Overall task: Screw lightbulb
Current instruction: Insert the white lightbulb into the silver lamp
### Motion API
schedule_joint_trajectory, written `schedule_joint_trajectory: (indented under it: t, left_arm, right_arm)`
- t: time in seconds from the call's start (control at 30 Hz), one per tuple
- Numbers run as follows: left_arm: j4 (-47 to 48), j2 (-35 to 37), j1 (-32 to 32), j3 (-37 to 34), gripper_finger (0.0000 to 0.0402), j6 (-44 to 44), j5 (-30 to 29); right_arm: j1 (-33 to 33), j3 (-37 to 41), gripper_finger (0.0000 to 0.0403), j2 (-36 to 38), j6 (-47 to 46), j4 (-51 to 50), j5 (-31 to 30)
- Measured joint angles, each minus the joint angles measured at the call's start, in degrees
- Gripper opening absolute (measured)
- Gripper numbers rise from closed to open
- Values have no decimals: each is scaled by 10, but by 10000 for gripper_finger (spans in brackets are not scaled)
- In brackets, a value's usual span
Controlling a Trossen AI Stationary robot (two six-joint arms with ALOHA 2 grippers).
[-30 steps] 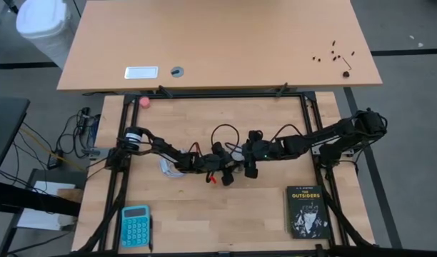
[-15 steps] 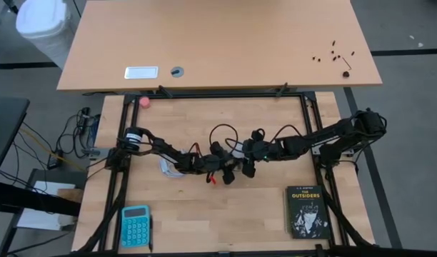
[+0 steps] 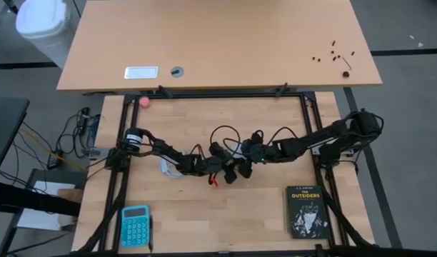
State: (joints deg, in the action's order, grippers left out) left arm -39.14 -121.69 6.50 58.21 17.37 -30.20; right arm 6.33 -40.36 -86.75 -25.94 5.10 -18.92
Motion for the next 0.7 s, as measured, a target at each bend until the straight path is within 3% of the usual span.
schedule_joint_trajectory:
  t: [0.7]
  left_arm:
    - [0, 1, 0, 1, 188, 11, -3]
  right_arm:
    - [3, 1, 310, 34, 70, -38, 24]
